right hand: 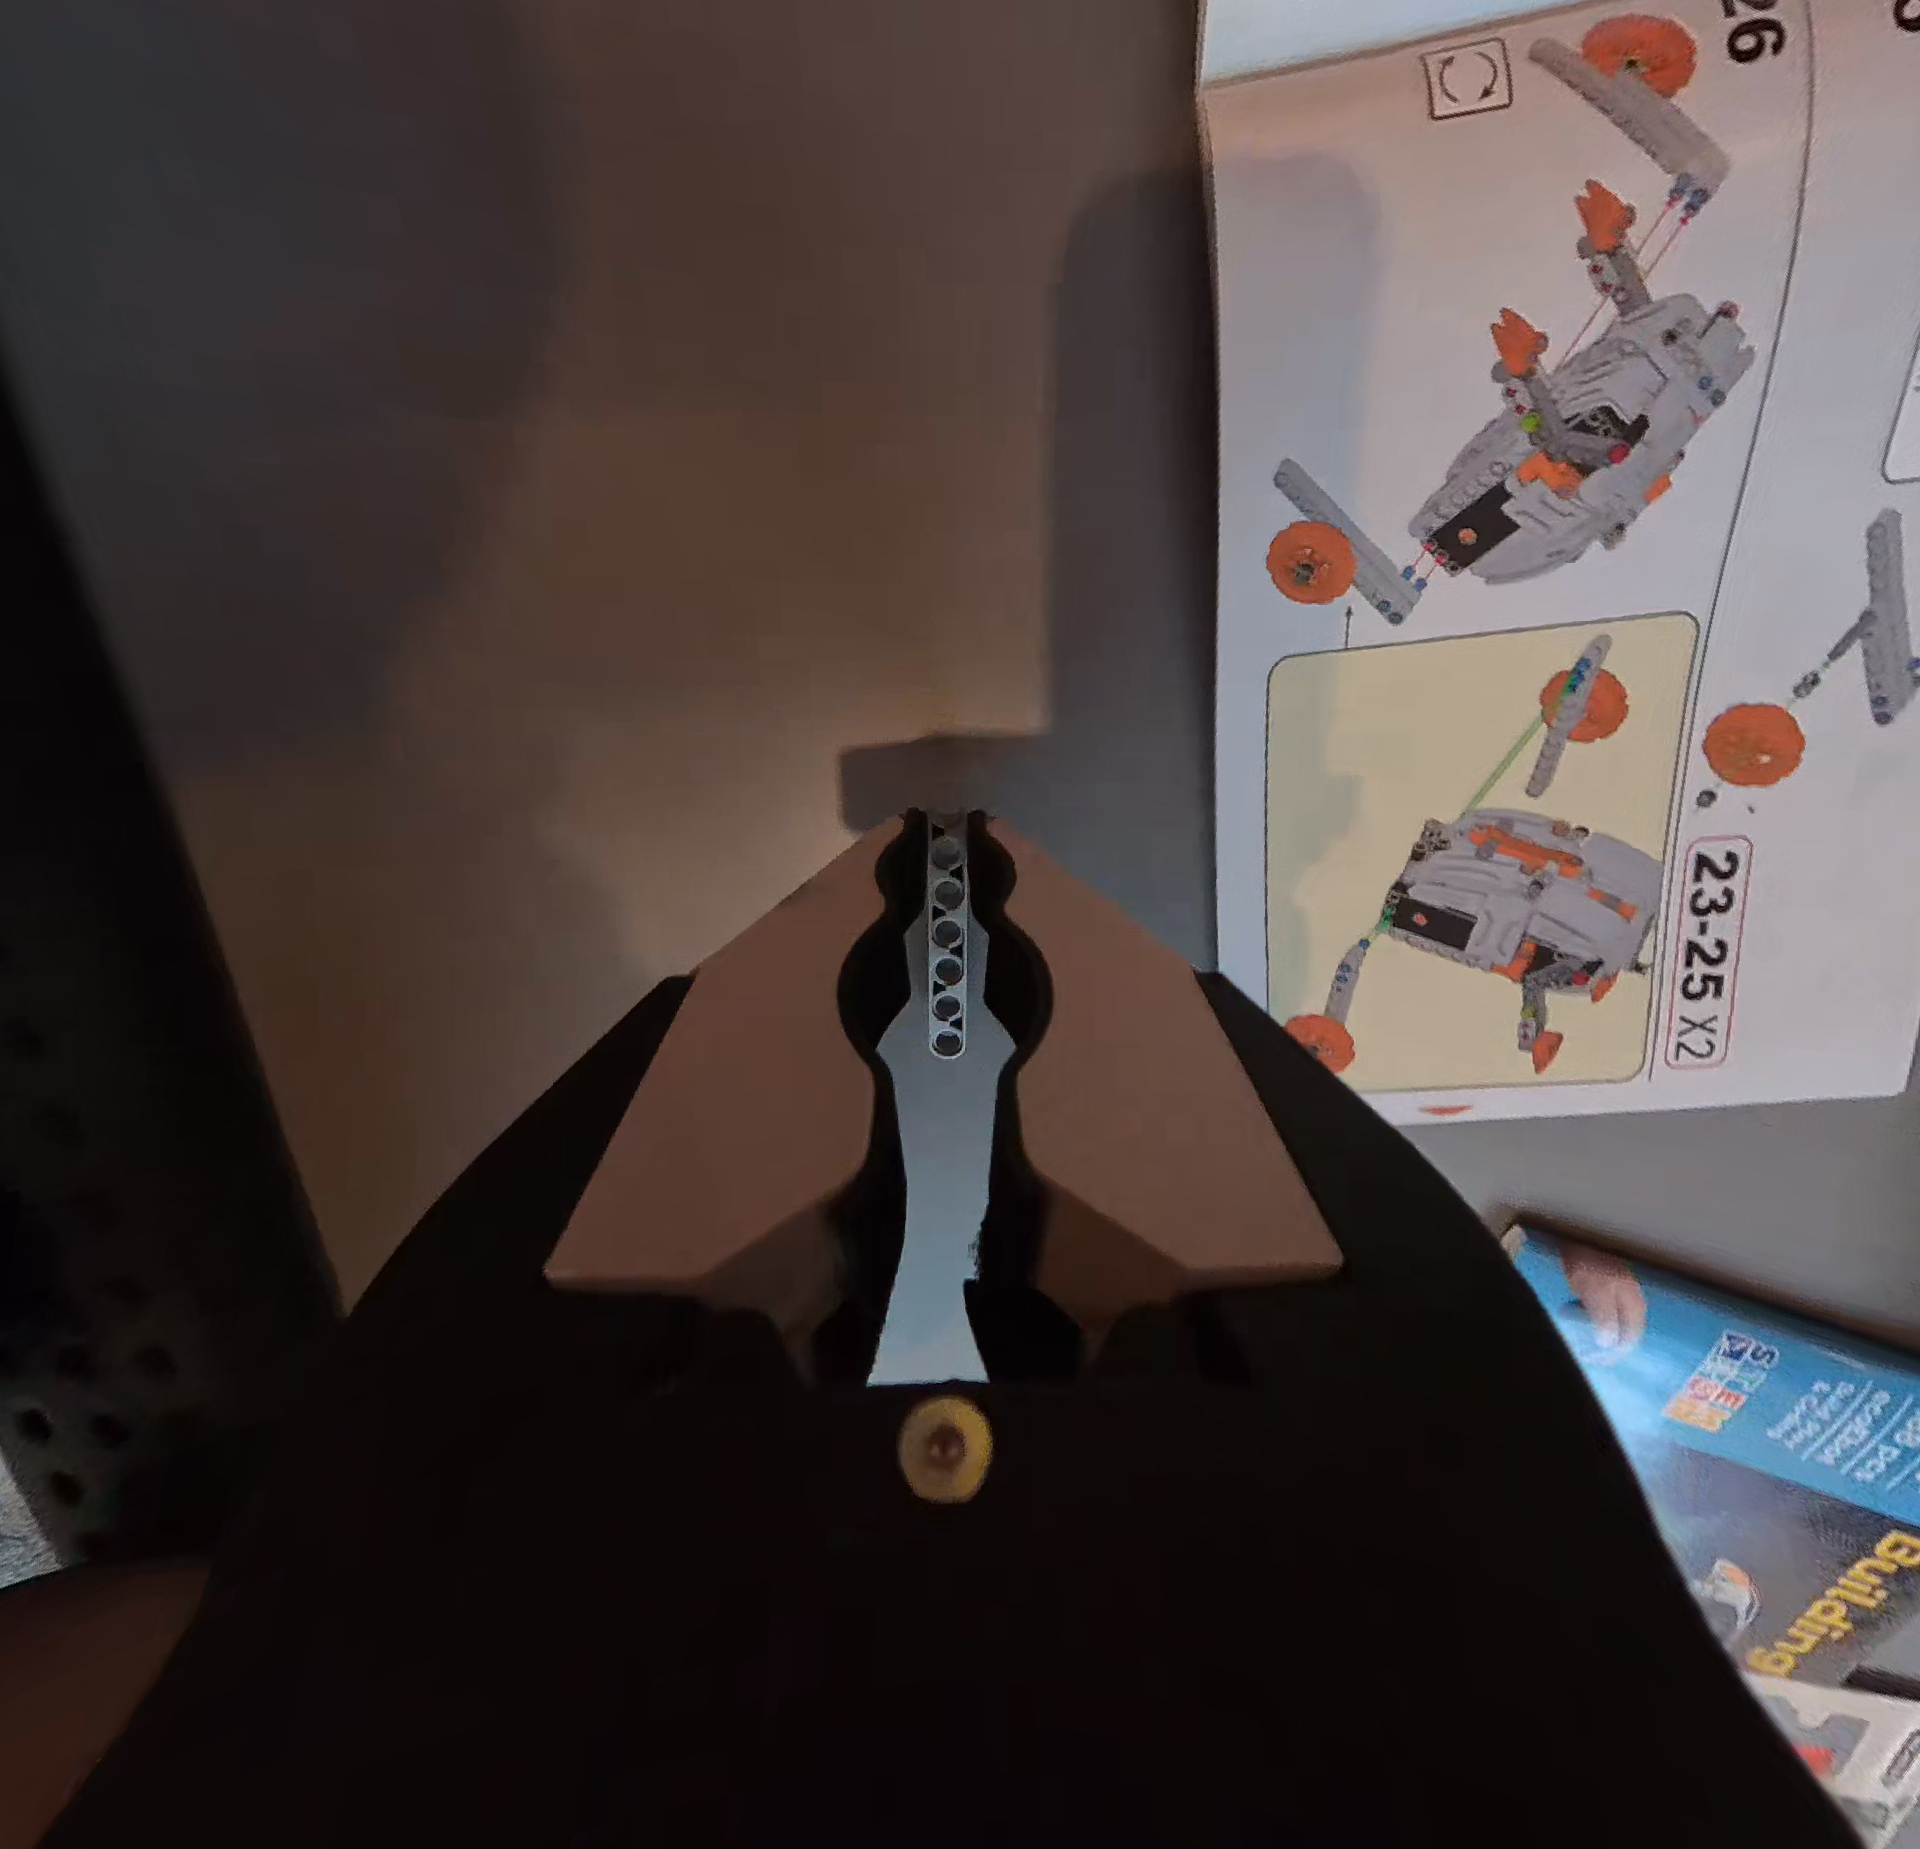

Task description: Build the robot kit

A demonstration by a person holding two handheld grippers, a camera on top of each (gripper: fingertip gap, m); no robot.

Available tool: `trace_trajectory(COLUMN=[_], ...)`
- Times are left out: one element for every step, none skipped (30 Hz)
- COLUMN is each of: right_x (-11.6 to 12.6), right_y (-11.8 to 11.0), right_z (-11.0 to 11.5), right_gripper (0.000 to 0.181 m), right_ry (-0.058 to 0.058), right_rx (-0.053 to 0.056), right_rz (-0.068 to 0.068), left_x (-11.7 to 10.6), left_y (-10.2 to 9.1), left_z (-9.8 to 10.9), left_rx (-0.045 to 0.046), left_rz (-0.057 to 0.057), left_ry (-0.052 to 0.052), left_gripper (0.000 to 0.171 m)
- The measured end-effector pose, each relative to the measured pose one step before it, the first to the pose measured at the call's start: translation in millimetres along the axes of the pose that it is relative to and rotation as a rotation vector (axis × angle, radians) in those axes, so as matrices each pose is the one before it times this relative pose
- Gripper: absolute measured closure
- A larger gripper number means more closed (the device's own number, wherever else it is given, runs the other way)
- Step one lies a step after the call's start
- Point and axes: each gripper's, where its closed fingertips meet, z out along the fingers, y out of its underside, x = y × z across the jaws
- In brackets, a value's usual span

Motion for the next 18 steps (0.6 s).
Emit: trace_trajectory(right_x=[1.77, -0.13, -0.51, -0.24, 0.35, 0.46, 1.21, 6.50, 8.95, 10.12, 13.95, 14.95, 13.15, 10.71, 7.74, 6.68, 5.13, 3.78], right_y=[-0.91, 0.26, -2.68, -3.92, -2.23, -2.29, -8.61, -16.57, -23.46, -28.50, -31.79, -31.49, -27.47, -20.04, -10.22, -1.74, 2.06, 0.95], right_z=[3.81, 3.67, 0.77, -0.92, -1.81, -5.19, -10.48, -16.45, -20.09, -21.16, -20.58, -18.67, -14.91, -10.29, -6.05, -2.78, -1.03, -0.86], right_gripper=[0.176, 0.176, 0.176, 0.176, 0.175, 0.172, 0.165, 0.162, 0.161, 0.158, 0.154, 0.154, 0.154, 0.151, 0.151, 0.150, 0.146, 0.143], right_ry=[0.0047, -0.0079, -0.0112, -0.0083, -0.0013, 0.0039, 0.0141, 0.0538, 0.0716, 0.0799, 0.1100, 0.1210, 0.1092, 0.0909, 0.0713, 0.0616, 0.0509, 0.0428], right_rx=[0.0071, 0.0023, 0.0239, 0.0367, 0.0289, 0.0260, 0.0546, 0.0969, 0.1353, 0.1567, 0.1719, 0.1761, 0.1542, 0.1093, 0.0500, 0.0003, -0.0217, -0.0121], right_rz=[-0.0131, -0.0136, -0.0152, -0.0198, -0.0237, -0.0156, -0.0177, -0.0162, -0.0151, -0.0180, -0.0217, -0.0182, -0.0140, -0.0176, -0.0355, -0.0549, -0.0657, -0.0608], left_x=[-1.40, -2.31, -2.38, -1.99, -1.49, -0.60, 0.87, 1.85, 2.28, 2.42, 2.28, 1.54, 1.57, 1.70, 1.28, 1.20, 2.13, 2.33], left_y=[2.32, 2.86, 2.91, 2.63, 2.13, 1.78, 0.86, 0.36, 0.90, 2.04, 3.00, 3.53, 3.92, 4.32, 4.22, 5.10, 6.59, 7.54], left_z=[3.88, 3.73, 3.51, 3.25, 2.99, 2.88, 3.07, 3.53, 3.95, 4.57, 4.89, 4.99, 5.23, 5.11, 4.92, 4.84, 5.10, 5.38], left_rx=[0.00476, 0.00346, 0.00216, 0.00412, 0.00612, 0.00849, 0.01510, 0.02001, 0.01910, 0.01468, 0.00961, 0.00758, 0.00762, 0.00614, 0.00491, -0.00099, -0.01189, -0.02100], left_rz=[-0.0389, -0.0376, -0.0332, -0.0301, -0.0328, -0.0375, -0.0396, -0.0429, -0.0471, -0.0479, -0.0457, -0.0417, -0.0393, -0.0345, -0.0270, -0.0233, -0.0246, -0.0229], left_ry=[0.0079, 0.0052, 0.0066, 0.0102, 0.0134, 0.0187, 0.0262, 0.0316, 0.0345, 0.0368, 0.0343, 0.0281, 0.0245, 0.0230, 0.0167, 0.0131, 0.0161, 0.0176], left_gripper=[0.166, 0.166, 0.166, 0.166, 0.166, 0.166, 0.166, 0.166, 0.166, 0.166, 0.166, 0.166, 0.167, 0.167, 0.167, 0.166, 0.166, 0.167])
